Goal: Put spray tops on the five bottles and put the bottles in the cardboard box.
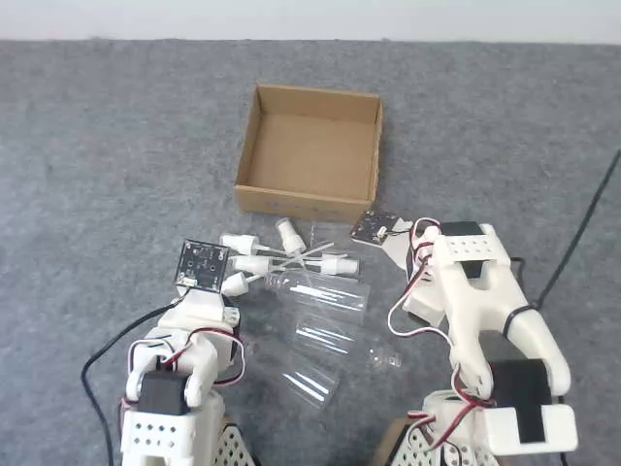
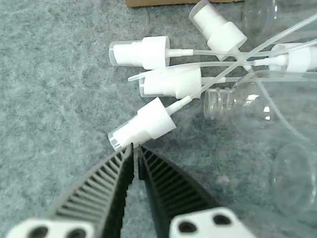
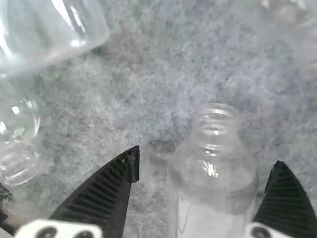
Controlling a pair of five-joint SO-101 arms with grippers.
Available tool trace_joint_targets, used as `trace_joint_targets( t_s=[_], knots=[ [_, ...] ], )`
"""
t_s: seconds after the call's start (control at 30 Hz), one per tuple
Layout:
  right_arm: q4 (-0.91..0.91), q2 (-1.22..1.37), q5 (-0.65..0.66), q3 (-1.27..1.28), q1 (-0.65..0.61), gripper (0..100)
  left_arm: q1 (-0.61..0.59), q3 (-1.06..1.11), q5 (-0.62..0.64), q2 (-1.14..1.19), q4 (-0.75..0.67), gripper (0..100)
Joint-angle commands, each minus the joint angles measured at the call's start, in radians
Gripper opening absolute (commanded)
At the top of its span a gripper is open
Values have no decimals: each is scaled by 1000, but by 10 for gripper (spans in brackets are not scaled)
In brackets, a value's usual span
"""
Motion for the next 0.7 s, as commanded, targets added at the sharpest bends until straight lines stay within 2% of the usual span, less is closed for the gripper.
trace_joint_targets(
  t_s=[0.0,0.17,0.4,0.53,0.67],
  knots=[
    [4,-12,15,-61,21,313,-2,-15,12,-21,5,13],
    [4,-13,15,-61,21,186,-2,-15,12,-21,5,13],
    [15,-15,11,-61,21,136,-2,-15,12,-21,5,13],
    [15,-15,8,-61,18,75,-2,-15,12,-21,5,13],
    [15,-16,-101,-68,12,32,-2,-15,12,-21,5,13]
  ],
)
